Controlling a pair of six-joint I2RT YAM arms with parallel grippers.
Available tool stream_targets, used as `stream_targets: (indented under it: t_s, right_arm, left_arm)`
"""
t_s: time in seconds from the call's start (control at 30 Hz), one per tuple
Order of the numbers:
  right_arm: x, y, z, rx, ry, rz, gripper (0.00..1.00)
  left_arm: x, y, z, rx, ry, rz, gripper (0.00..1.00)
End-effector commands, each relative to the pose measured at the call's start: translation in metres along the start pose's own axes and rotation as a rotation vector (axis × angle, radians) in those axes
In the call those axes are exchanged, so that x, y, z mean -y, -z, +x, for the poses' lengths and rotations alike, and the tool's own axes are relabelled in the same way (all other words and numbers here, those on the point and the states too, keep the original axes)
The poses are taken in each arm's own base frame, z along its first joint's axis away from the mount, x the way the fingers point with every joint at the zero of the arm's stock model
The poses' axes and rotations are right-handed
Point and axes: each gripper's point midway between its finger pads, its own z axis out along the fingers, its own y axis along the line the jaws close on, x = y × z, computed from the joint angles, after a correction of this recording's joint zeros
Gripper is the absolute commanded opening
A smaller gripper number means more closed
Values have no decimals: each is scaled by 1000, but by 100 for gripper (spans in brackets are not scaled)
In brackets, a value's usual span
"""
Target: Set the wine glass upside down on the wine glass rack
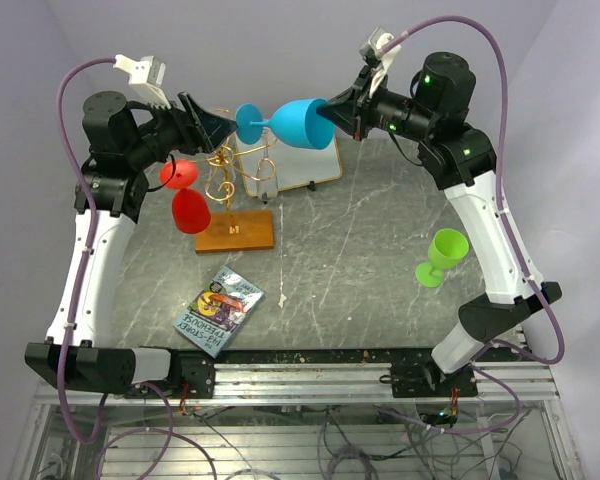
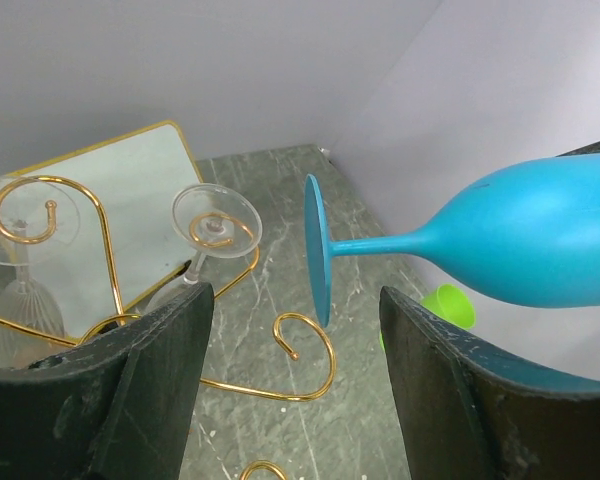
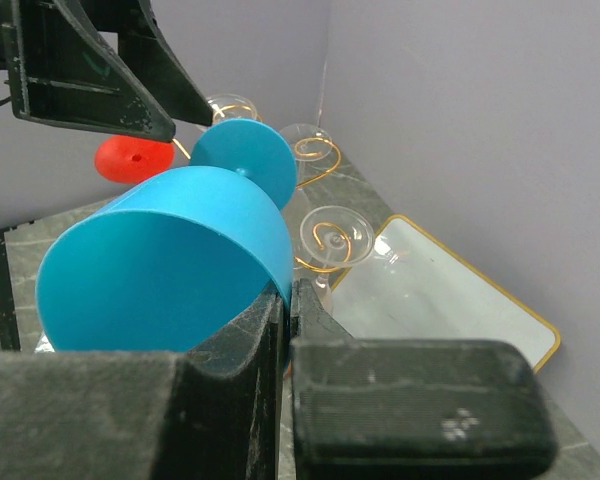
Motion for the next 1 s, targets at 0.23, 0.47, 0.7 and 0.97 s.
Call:
stream_targets:
  t_s: [0.23, 0.47, 0.7, 0.97]
  right_arm:
    - [-21, -1, -17, 48, 15, -61, 0]
    - [-18, -2, -15, 42, 21, -44, 0]
    - [-16, -3, -13, 36, 22, -36, 0]
    - [-16, -6, -8, 28, 23, -40, 0]
  left_arm:
    - [14, -13, 5, -24, 4, 95, 71]
    - [15, -16, 9, -39, 4, 101, 56]
    - [17, -17, 12, -46, 11, 116, 41]
    - [22, -18, 14, -51, 26, 156, 17]
